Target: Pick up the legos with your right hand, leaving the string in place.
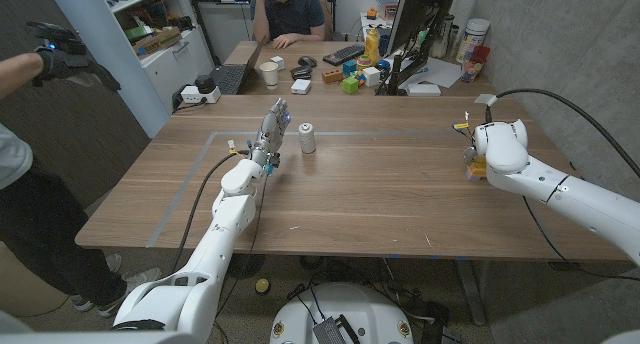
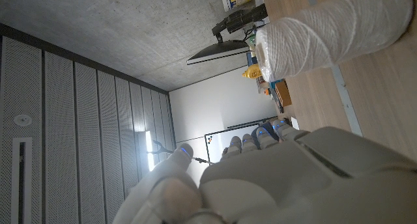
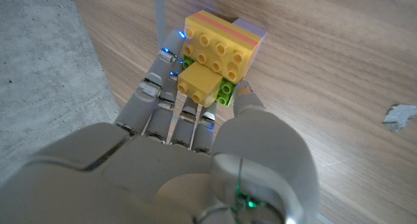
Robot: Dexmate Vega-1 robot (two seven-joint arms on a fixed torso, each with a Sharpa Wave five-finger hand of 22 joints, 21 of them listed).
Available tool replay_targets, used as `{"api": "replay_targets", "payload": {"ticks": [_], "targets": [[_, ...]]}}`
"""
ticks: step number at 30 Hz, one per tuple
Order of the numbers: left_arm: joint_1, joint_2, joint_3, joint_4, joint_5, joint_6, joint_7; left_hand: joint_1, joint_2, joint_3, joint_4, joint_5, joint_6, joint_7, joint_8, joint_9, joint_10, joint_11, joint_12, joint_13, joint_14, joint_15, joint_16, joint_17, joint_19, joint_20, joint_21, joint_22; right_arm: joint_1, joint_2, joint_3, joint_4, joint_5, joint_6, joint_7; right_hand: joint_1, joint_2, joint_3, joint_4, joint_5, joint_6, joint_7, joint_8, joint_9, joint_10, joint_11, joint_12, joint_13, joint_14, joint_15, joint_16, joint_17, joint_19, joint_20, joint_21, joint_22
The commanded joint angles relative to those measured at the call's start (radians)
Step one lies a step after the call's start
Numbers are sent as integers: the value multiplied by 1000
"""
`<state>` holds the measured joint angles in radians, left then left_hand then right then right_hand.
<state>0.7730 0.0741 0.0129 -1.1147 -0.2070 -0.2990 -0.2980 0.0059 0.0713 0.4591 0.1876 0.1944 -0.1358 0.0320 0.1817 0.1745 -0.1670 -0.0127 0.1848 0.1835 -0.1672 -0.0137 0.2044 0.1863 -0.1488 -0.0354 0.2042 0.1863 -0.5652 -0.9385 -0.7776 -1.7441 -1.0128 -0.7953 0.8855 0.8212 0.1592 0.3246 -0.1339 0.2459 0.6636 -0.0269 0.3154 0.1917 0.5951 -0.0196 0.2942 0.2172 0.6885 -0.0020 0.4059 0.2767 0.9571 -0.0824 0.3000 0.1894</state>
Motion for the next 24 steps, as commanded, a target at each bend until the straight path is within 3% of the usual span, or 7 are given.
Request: {"api": "replay_targets", "payload": {"ticks": [1, 8, 24], "targets": [[16, 0, 2, -23, 1, 6, 6, -9, 76, -3, 0, 3, 0, -2, 3, 2, -89, -1, 5, 2, -164, 4, 3, 1, -11, -8, 4, 3, -36, -2, 51, -21, 37, -2, -32, 64, 42, 22, 0, -3, 31, -12, -1, 6, 7, -6, 4, 7, 67, -216, 6, 9, 1, -6, 5, 1], [20, 1, 4, -24, -2, 12, 2, -8, 77, -5, -1, 3, 0, -2, 3, 2, -90, -2, 5, 2, -165, 4, 2, 1, -12, -8, 4, 3, -96, -23, 131, -67, 164, -15, -141, 75, 43, 40, 8, -9, 26, -14, -9, 7, 2, -8, 1, 12, 62, -211, -2, 15, 0, -13, 7, 2], [23, 5, 2, -28, -5, 9, -2, -7, 78, -9, -1, 4, 1, -2, 2, 2, -89, -2, 5, 2, -165, 4, 1, 0, -12, -7, 4, 3, -110, -86, 147, -172, 257, -69, -263, 76, 36, 58, 27, -20, 19, -17, -22, 8, 1, -4, -2, 19, 55, -204, -10, 27, 5, -8, 13, 3]]}}
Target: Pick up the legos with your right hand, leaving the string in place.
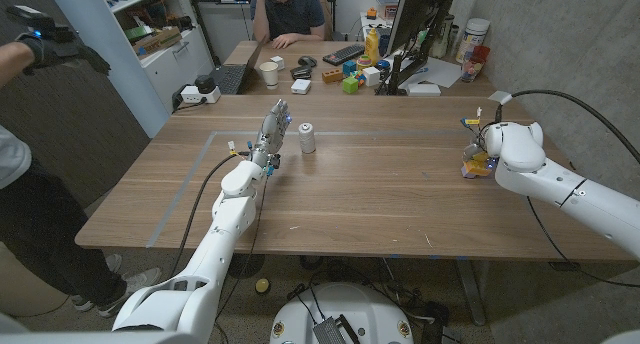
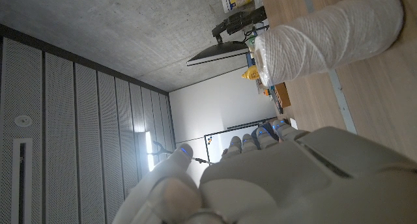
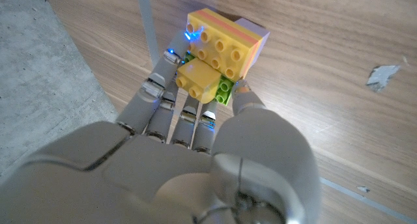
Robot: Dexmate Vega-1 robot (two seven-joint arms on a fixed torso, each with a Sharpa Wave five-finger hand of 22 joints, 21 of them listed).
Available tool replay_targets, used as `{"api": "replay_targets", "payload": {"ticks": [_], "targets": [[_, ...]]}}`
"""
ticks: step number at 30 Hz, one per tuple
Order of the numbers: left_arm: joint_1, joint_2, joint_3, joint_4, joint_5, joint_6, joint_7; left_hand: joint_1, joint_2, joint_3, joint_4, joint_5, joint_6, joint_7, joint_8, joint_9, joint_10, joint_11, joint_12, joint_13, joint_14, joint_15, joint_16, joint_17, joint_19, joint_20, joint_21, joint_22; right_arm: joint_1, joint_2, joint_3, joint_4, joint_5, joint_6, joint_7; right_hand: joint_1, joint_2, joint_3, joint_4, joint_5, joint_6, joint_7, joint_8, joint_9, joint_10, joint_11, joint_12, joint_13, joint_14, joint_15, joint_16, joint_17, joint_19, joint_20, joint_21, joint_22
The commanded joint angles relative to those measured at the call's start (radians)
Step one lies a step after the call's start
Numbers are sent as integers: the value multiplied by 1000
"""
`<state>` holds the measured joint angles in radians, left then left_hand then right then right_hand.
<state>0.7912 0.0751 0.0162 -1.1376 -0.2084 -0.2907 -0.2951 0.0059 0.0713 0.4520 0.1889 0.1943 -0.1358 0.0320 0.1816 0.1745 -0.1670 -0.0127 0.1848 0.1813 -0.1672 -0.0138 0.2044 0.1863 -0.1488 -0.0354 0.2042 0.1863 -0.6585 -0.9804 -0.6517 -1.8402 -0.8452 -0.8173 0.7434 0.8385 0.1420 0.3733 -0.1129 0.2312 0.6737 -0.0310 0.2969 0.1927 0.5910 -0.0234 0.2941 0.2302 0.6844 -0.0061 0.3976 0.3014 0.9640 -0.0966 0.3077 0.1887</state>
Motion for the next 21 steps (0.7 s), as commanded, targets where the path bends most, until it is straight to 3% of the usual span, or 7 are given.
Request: {"api": "replay_targets", "payload": {"ticks": [1, 10, 21], "targets": [[5, 4, -1, -4, -3, 0, -5, -7, 78, -2, -2, 4, 1, -2, 3, 2, -89, -2, 5, 4, -165, 4, 1, 0, -12, -7, 4, 3, -15, -47, 18, -82, 89, -52, -124, 59, 53, 10, 6, -6, 8, -13, -4, 7, 5, 0, -2, 7, 59, -200, -2, 3, -2, 6, 5, 4], [1, 5, -1, 4, -4, -1, -9, -7, 79, -5, -3, 4, 4, -2, 3, 2, -89, -2, 5, 4, -165, 5, 1, 0, -12, -7, 4, 3, -26, -72, 30, -147, 100, -63, -189, 58, 52, 15, 15, -12, 14, -13, -7, 8, 13, 3, -1, 9, 59, -199, -3, 10, -1, 9, 7, 4], [-13, 1, -1, 26, -1, -6, -9, -6, 80, -7, -3, 5, 4, 0, 3, 3, -90, -1, 5, 4, -165, 5, 1, 0, -12, -6, 4, 3, -55, -89, 87, -198, 173, -36, -295, 58, 50, 21, 23, -17, 19, -13, -11, 9, 20, -1, -2, 11, 63, -203, -6, 14, -3, 11, 8, 4]]}}
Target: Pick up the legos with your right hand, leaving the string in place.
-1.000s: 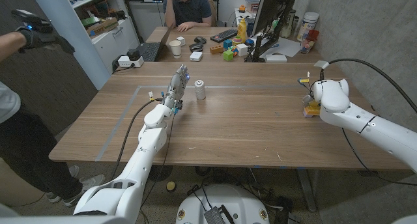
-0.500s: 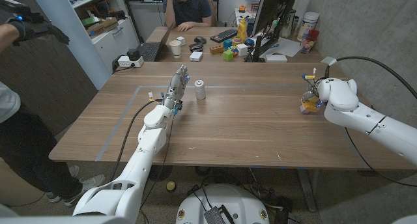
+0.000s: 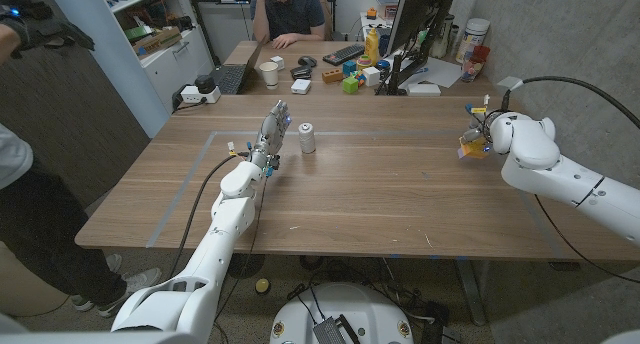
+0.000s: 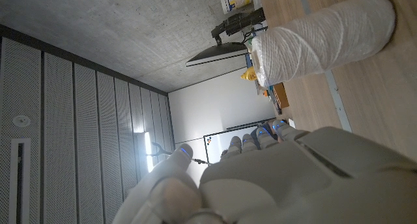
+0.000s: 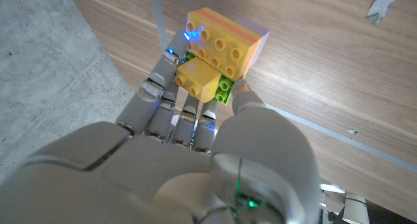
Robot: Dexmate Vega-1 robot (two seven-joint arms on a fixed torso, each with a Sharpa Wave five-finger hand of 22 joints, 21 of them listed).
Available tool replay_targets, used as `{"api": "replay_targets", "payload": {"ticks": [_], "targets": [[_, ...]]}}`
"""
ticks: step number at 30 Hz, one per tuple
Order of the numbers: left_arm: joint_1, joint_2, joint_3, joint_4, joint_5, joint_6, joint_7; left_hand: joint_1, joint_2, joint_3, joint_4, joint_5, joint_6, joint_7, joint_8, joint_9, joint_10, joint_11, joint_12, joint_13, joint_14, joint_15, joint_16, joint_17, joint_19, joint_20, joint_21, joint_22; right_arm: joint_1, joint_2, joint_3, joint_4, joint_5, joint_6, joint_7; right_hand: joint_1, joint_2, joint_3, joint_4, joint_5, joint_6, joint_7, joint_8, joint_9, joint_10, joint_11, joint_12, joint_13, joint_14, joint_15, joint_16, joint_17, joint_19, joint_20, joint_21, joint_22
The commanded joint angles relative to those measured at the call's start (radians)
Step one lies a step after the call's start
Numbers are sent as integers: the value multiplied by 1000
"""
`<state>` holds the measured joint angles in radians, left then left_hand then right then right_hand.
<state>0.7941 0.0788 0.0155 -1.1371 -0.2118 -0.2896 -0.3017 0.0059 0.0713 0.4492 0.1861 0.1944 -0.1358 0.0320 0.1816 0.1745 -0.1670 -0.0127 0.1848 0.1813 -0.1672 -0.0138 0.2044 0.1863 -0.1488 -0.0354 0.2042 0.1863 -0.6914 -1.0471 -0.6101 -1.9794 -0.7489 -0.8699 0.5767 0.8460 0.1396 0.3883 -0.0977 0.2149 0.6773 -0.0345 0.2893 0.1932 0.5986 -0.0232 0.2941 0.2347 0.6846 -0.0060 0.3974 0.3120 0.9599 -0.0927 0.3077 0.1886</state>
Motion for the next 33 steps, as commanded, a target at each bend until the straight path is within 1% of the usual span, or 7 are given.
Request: {"api": "replay_targets", "payload": {"ticks": [1, 7, 10, 17, 19, 27, 33], "targets": [[-16, -3, 0, 25, 4, -8, 1, -6, 80, -5, 0, 5, 4, 0, 3, 3, -90, -1, 5, 4, -165, 4, 1, 0, -12, -6, 3, 3, -23, -24, 49, -62, 81, 16, -137, 50, 53, 6, 8, -1, 16, -9, -3, 8, 13, -2, -2, 6, 63, -202, -5, 4, 0, 7, 8, 4], [-16, -4, 0, 24, 6, -6, 4, -6, 80, -6, 0, 5, 5, 0, 3, 3, -91, -3, 4, 4, -165, 4, 1, 0, -13, -5, 3, 3, -34, -33, 69, -78, 109, 12, -182, 55, 54, 11, 8, -3, 21, -11, -4, 9, 14, -7, -3, 6, 63, -202, -6, 6, -3, 7, 8, 4], [-15, -5, 1, 22, 6, -5, 4, -6, 80, -8, 0, 5, 5, 0, 3, 3, -90, -2, 5, 4, -165, 4, 1, 0, -14, -6, 3, 3, -65, -38, 113, -87, 161, 28, -234, 52, 52, 10, 12, -5, 21, -11, -6, 9, 14, -3, -4, 7, 64, -199, -7, 7, -6, 8, 7, 3], [-3, -5, 2, 1, 6, -2, 6, -6, 80, -10, 0, 5, 5, 1, 3, 3, -91, -2, 4, 4, -165, 4, 1, 0, -14, -5, 3, 3, -108, -56, 157, -116, 218, 38, -325, 47, 49, 11, 19, -9, 22, -11, -9, 9, 17, -1, -5, 8, 63, -197, -10, 8, -8, 10, 7, 3], [0, -5, 3, -4, 5, -1, 6, -6, 80, -10, 0, 5, 6, 1, 3, 3, -90, -3, 5, 4, -165, 5, 0, 0, -14, -5, 3, 3, -116, -60, 163, -123, 228, 36, -347, 45, 48, 10, 21, -10, 25, -11, -9, 9, 18, 4, -5, 8, 66, -198, -10, 8, -7, 10, 8, 3], [13, -4, 3, -18, -1, -2, 2, -6, 81, -12, 0, 5, 6, 2, 3, 3, -89, 1, 5, 3, -165, 5, 0, 0, -14, -4, 3, 3, -175, -73, 223, -153, 293, 55, -457, 48, 49, 14, 22, -11, 31, -11, -11, 10, 24, -1, -6, 9, 72, -196, -9, 11, -8, 10, 8, 2], [26, -1, 1, -35, -5, 1, 4, -6, 81, -13, 0, 6, 7, 1, 3, 3, -89, -4, 5, 3, -165, 4, 0, 0, -14, -5, 3, 3, -187, -86, 233, -165, 317, 51, -500, 50, 49, 16, 22, -12, 34, -13, -12, 10, 27, 0, -6, 9, 72, -195, -9, 12, -9, 10, 8, 2]]}}
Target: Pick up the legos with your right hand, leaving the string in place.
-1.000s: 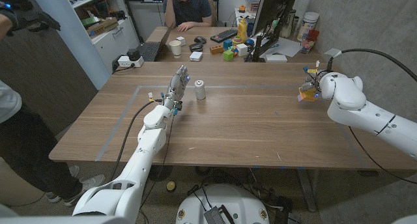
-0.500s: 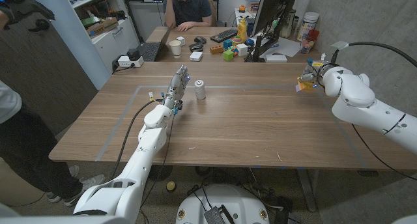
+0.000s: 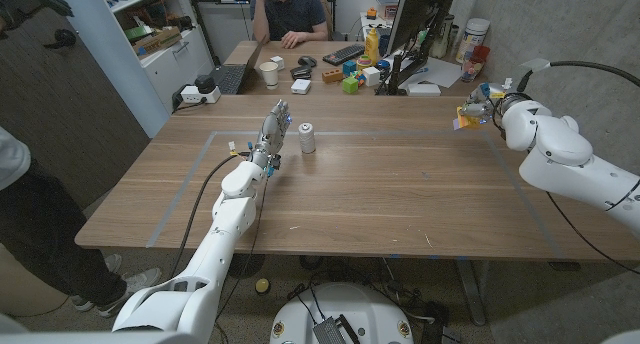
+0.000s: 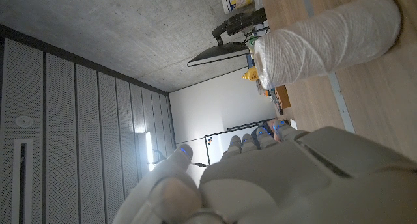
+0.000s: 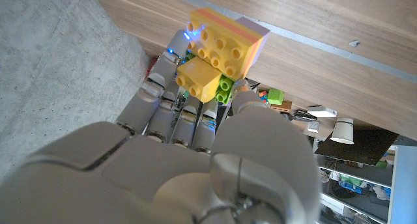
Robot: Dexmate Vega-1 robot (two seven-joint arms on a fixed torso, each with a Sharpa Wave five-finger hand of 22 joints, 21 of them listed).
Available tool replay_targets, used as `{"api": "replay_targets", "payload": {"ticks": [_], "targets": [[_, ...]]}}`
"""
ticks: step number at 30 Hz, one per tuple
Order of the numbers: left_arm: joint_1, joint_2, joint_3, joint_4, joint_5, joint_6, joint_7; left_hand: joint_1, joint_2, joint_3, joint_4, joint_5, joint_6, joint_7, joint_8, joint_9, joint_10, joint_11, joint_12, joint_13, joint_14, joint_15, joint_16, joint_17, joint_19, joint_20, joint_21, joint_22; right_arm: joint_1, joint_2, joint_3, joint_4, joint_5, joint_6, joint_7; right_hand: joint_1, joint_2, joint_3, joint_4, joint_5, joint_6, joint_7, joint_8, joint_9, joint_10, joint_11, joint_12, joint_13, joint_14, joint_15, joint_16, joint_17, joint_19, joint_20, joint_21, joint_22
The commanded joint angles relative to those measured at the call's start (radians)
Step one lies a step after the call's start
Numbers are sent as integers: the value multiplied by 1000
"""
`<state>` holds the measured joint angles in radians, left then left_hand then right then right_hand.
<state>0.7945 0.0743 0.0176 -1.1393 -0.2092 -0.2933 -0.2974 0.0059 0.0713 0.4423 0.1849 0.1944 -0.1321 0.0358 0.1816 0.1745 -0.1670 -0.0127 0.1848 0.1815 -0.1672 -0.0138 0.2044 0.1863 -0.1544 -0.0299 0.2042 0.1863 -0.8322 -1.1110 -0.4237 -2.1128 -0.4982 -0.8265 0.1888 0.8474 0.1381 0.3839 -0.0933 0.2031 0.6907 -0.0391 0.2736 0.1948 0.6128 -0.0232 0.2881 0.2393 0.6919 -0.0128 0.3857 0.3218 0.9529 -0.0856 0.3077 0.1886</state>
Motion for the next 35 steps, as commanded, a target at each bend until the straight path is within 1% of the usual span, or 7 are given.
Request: {"api": "replay_targets", "payload": {"ticks": [1, 8, 9, 11, 17, 22, 35], "targets": [[29, 4, -2, -37, -8, 6, 1, -6, 81, -7, 1, 6, 3, -2, 3, 3, -89, -3, 5, 3, -165, 5, 0, 0, -9, -10, 3, 3, -45, -24, 45, -33, 70, 6, -114, 48, 51, 21, 18, -1, 20, -9, 4, 8, 13, 0, 0, 5, 64, -189, 2, 3, -3, 2, 8, 2], [45, 6, -3, -58, -12, 9, 5, -6, 81, -8, 1, 6, 3, -2, 3, 3, -89, -2, 5, 3, -165, 5, 0, -1, -9, -10, 3, 3, -46, -39, 41, -41, 92, 2, -134, 47, 51, 22, 21, -2, 22, -10, 1, 9, 13, -6, -2, 6, 62, -185, 0, 5, -9, 3, 6, 2], [47, 7, -3, -60, -12, 9, 5, -6, 82, -8, 1, 6, 3, -1, 3, 3, -89, -2, 5, 3, -165, 5, 0, -1, -9, -10, 3, 3, -49, -41, 43, -43, 95, 3, -138, 47, 51, 22, 22, -2, 23, -10, 1, 9, 12, 0, -3, 6, 62, -186, 0, 6, -10, 3, 6, 2], [49, 7, -3, -63, -13, 8, 6, -6, 82, -9, 1, 6, 4, -1, 3, 3, -89, -2, 5, 3, -165, 4, 0, -1, -8, -10, 3, 3, -51, -46, 44, -48, 102, 0, -142, 47, 51, 23, 23, -3, 24, -10, 1, 9, 13, 0, -4, 6, 63, -186, 0, 6, -11, 3, 5, 2], [55, 7, -1, -70, -17, 7, 5, -5, 82, -10, 1, 6, 3, -2, 3, 3, -88, 0, 5, 3, -164, 4, 0, -1, -7, -11, 3, 3, -70, -59, 58, -59, 123, 1, -173, 47, 53, 25, 26, -3, 25, -12, -1, 9, 15, -3, -5, 7, 63, -184, -1, 7, -14, 3, 5, 1], [60, 7, 0, -75, -18, 5, 8, -5, 82, -11, 1, 6, 4, -2, 3, 3, -88, -3, 5, 3, -164, 4, 0, -1, -8, -11, 3, 3, -73, -68, 57, -65, 137, -4, -183, 48, 52, 28, 28, -4, 28, -11, -3, 9, 17, -4, -5, 8, 61, -186, -4, 7, -16, 3, 4, 1], [73, 7, 4, -93, -18, 8, 16, -5, 83, -13, 1, 7, 4, -2, 2, 3, -88, 1, 5, 3, -163, 4, 0, -1, -8, -10, 3, 3, -84, -84, 61, -66, 175, 5, -208, 46, 54, 34, 36, -4, 29, -10, -7, 10, 16, -5, -10, 10, 56, -185, -9, 9, -22, 4, 2, 0]]}}
